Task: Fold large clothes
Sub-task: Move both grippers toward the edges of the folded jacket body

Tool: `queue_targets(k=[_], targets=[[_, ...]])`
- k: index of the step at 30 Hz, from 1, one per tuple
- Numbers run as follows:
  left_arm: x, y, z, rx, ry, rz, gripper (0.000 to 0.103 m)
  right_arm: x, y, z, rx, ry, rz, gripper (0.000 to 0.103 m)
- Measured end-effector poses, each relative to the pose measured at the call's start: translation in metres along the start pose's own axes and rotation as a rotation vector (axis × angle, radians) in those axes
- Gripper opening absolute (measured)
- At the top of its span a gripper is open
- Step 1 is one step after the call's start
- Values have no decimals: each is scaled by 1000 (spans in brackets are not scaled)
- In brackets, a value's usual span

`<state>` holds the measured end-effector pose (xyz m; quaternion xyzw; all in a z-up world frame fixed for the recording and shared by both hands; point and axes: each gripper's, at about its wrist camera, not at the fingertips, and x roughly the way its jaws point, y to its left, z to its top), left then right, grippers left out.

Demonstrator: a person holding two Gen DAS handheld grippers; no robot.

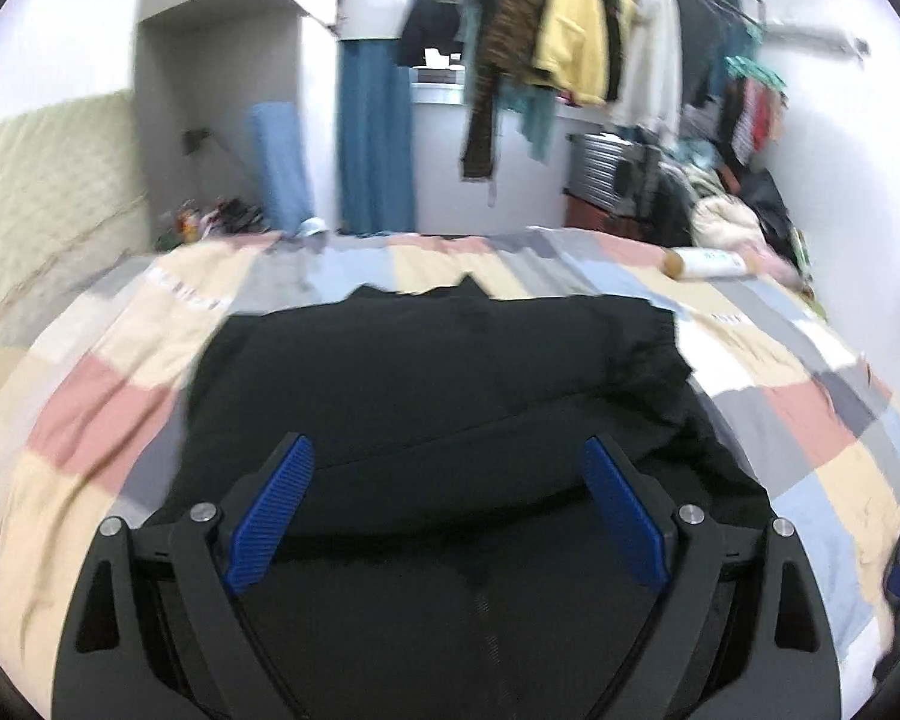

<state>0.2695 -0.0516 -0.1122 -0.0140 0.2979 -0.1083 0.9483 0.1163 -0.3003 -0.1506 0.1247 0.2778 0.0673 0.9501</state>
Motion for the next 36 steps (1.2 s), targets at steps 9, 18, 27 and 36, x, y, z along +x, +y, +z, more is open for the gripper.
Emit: queue_targets(k=[9,18,27,36], targets=[[-11,81,-25,-10,-32,147,92,35,29,32,-43,-1,18,103],[37,143,-49,-76,41,195,103,119,24,85,-88,-6,-20,103],[86,168,-67,-92,198,236,103,201,-16,113,42,26,1,101],[117,158,-78,44,248,356,103,237,-50,116,106,50,-65,95]])
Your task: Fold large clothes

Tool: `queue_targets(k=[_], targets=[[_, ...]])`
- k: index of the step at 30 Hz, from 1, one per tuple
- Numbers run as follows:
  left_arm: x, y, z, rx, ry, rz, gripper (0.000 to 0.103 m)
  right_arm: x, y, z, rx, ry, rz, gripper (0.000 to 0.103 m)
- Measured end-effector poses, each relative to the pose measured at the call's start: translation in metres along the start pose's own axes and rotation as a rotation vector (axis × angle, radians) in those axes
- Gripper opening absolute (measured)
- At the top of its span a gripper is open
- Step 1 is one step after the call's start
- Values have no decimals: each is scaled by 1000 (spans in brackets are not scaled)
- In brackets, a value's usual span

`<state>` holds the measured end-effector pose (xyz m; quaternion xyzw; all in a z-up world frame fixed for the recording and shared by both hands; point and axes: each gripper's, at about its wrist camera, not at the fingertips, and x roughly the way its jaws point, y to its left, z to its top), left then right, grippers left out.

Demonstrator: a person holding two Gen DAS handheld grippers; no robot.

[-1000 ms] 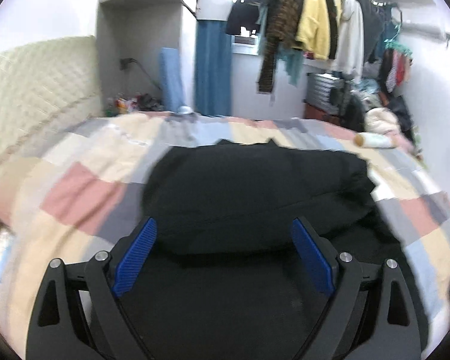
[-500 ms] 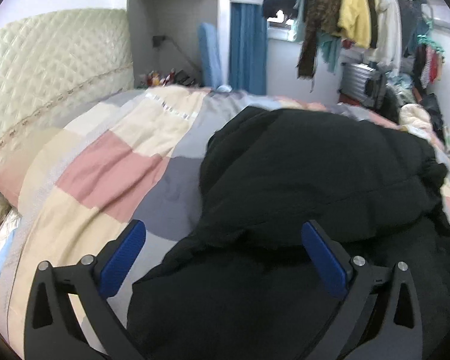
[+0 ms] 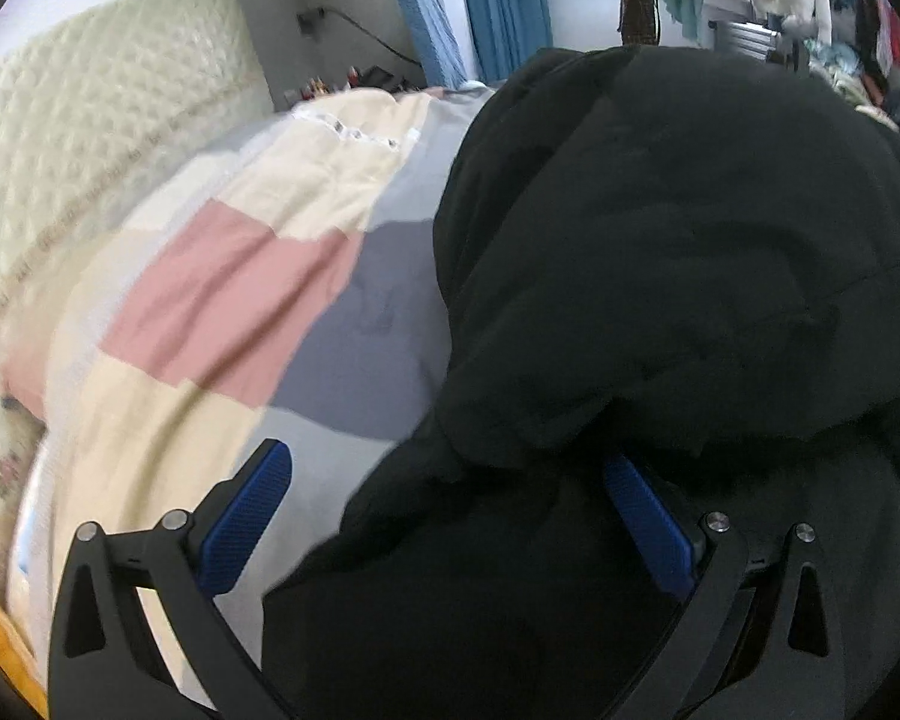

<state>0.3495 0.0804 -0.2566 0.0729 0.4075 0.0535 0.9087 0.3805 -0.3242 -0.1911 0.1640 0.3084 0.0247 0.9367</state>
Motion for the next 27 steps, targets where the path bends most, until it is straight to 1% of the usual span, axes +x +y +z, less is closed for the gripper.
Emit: queue_targets(k=[2,3,5,7,8,10,11,12,13,17,19,22,25,27], targets=[[2,-1,4,-6,-22,33,103,5,-5,-2,-3,23,-29,88],[1,-2,6,-18,-40,45,103,6,-7,-4,-10,22,-51,88],[-1,0,10,-40,-72,54,103,8,-9,-7,-11,30,-30,86],[-3,5,12,-68,-106,67,103,8,-2,-7,-36,33,4,68],[-3,8,13,-81,-115,70,103,8,5,-8,-68,30,14,62],[-4,19,15,-129,-127,83,103,9,22,-11,-131,42,32,36],[-4,27,15,-168,-133,97,103,9,29,-12,-148,50,36,31],[-6,37,15,-209,-140,102,103,7,37,-13,-157,56,63,23],[-6,47,16,-253,-142,106,103,5,43,-13,-163,52,86,19],[-6,75,14,-357,-115,96,103,-17,72,-8,-239,-17,166,16],[-3,84,11,-387,-99,74,103,-25,81,-5,-259,-48,181,15],[-1,87,7,-408,-97,47,103,-25,80,-4,-267,-53,156,15],[-5,75,5,-385,-106,36,103,-8,64,-7,-241,-14,106,15],[-6,71,7,-362,-118,44,103,7,51,-14,-212,32,75,16]])
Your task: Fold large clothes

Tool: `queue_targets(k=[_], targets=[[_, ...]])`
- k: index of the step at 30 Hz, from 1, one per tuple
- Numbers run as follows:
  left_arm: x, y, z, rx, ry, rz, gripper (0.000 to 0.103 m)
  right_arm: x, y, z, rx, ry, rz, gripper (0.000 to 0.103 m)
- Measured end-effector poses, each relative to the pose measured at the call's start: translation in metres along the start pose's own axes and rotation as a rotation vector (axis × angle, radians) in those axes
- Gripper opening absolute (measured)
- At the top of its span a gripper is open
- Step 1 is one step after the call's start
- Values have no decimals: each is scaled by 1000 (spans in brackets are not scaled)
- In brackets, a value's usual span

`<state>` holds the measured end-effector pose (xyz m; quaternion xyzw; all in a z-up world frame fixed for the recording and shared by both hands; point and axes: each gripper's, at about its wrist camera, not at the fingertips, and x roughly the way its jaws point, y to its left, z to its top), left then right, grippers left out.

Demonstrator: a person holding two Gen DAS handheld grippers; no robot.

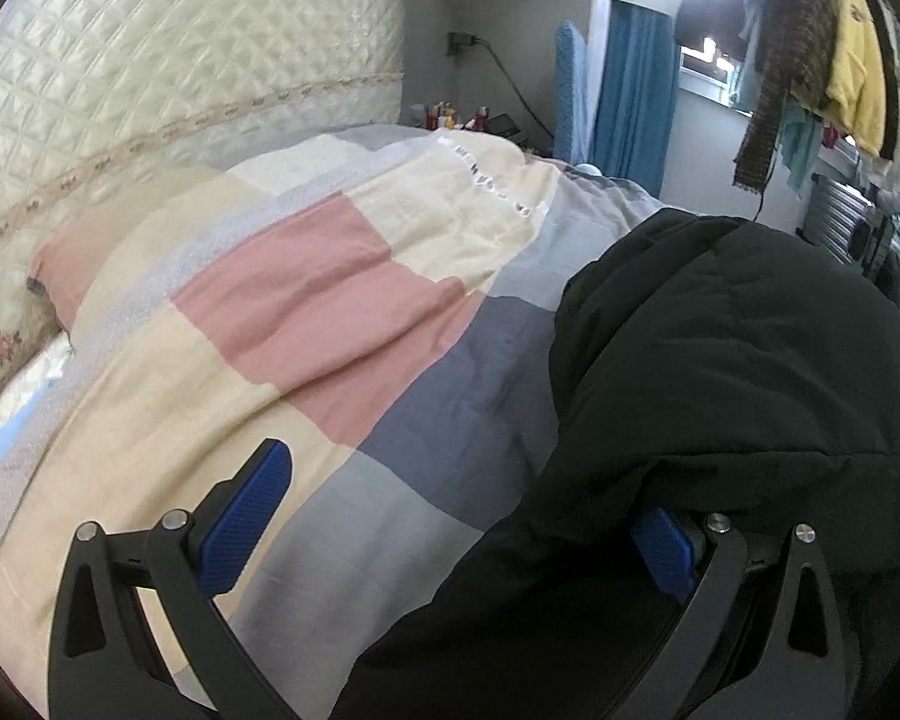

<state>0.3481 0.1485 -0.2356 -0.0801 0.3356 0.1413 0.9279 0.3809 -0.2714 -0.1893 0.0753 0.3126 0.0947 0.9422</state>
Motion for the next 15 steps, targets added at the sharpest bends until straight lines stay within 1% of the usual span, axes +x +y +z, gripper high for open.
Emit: queue_targets(k=[4,8,11,13,15], targets=[[3,-1,-1,-1,11,-12,103,20,-12,-14,-2,42,-25,20],[5,-5,-2,16,11,-2,103,34,-9,-26,-63,78,-68,22],[5,-5,-3,14,12,1,103,31,-7,-28,-79,80,-84,23],[5,-3,-2,4,17,-1,103,21,-4,-27,-91,75,-88,30],[6,-2,-2,-3,24,-4,103,7,0,-26,-122,62,-81,33]])
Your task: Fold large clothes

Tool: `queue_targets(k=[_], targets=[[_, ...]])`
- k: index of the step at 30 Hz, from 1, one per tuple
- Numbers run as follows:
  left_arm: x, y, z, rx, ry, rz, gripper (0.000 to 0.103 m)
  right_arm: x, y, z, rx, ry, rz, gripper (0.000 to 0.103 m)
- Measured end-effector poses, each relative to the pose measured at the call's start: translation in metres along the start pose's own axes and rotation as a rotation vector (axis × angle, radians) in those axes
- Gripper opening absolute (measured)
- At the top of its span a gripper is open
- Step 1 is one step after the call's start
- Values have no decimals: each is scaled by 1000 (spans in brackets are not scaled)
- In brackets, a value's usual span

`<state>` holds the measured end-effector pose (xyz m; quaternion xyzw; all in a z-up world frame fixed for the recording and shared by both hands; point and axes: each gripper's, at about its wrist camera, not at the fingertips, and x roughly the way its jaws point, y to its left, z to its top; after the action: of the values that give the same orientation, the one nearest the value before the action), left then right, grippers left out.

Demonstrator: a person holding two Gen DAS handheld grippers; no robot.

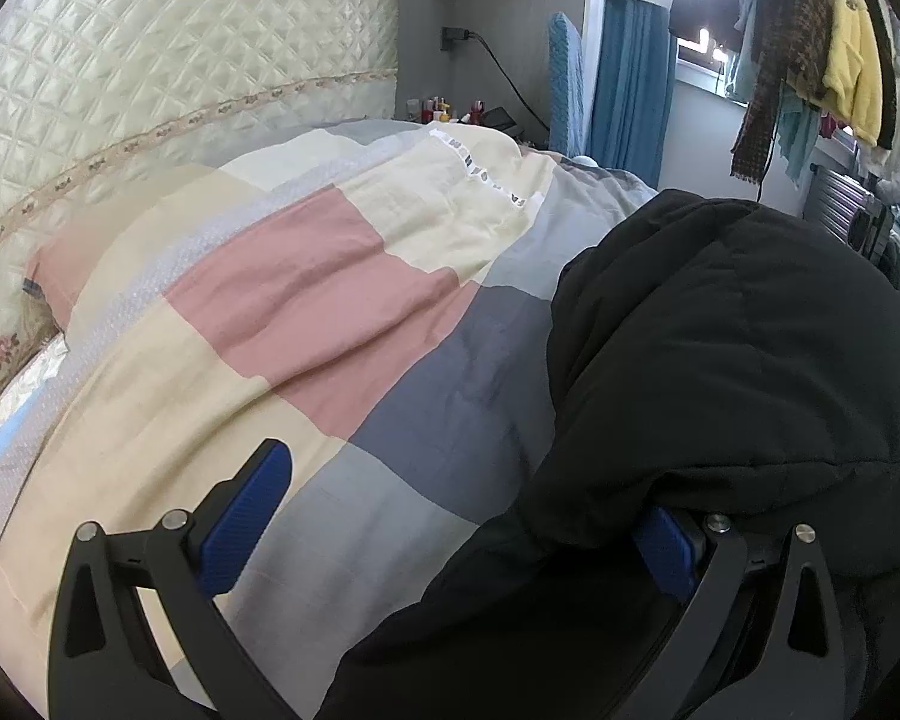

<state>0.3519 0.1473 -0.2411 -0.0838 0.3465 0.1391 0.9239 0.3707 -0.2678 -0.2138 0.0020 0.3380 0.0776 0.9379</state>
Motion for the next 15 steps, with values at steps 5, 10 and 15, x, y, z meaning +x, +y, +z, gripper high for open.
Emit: queue_targets(k=[5,10,15], targets=[[-1,1,-1,0,2,-3,103,-31,-3,-9,-71,-33,-14,74],[-3,2,-2,2,1,-3,103,-41,-25,-21,-103,4,-127,74],[-2,1,-2,3,0,-2,103,-22,-49,-37,-138,113,-228,74]])
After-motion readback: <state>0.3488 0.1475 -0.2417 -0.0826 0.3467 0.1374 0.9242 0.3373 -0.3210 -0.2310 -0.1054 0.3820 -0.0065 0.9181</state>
